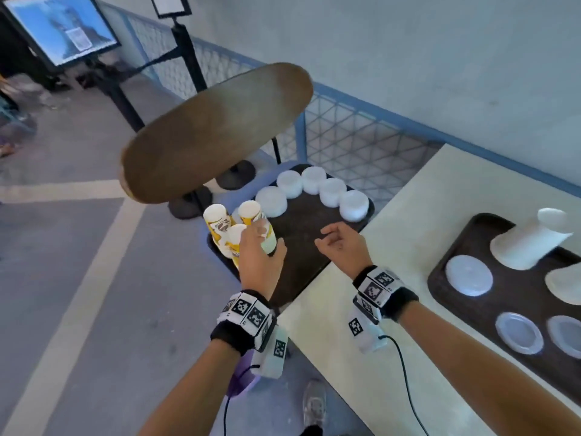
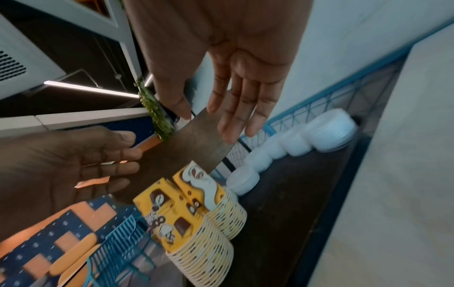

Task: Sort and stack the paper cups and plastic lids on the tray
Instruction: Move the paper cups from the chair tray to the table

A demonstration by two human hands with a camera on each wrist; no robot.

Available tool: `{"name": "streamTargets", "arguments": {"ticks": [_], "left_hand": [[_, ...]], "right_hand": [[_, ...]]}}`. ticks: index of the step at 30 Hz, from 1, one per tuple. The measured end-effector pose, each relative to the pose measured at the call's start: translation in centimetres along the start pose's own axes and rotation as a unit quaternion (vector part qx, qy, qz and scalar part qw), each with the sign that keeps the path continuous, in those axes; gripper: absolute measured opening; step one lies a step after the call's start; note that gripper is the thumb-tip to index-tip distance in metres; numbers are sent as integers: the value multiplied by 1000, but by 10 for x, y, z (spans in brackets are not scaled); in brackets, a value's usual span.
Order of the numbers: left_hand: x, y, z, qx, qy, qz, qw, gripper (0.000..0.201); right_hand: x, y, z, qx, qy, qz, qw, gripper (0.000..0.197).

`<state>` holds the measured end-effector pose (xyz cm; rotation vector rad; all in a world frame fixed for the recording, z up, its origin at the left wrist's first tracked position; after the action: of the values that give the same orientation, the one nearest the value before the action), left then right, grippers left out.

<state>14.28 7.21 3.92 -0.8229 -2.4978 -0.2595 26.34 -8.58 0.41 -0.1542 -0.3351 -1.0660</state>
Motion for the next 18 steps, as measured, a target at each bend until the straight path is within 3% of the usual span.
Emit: {"name": "streamTargets", "arguments": {"ticks": [5, 10, 18], "left_hand": [[42, 27, 47, 48, 18, -59, 997, 58], [32, 36, 84, 76, 33, -1, 997, 69], [11, 53, 103, 123, -16, 66, 990, 73]], "right_hand": [[-73, 34, -3, -29, -19, 87, 996, 47], [-118, 71, 3, -9, -75, 176, 981, 77], [-167, 105, 8, 0, -72, 232, 970, 88]]}}
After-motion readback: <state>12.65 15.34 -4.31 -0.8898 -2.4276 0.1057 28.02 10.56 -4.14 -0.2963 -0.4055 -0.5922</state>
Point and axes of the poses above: each hand's wrist, its own y-axis towards the middle knuckle, its own x-axis out of the back of the hand, z = x × y, the point moved 8 cm from there along y, towards the middle knuckle, and after that the axes turned 9 degrees about x, right-handed, at the moved point
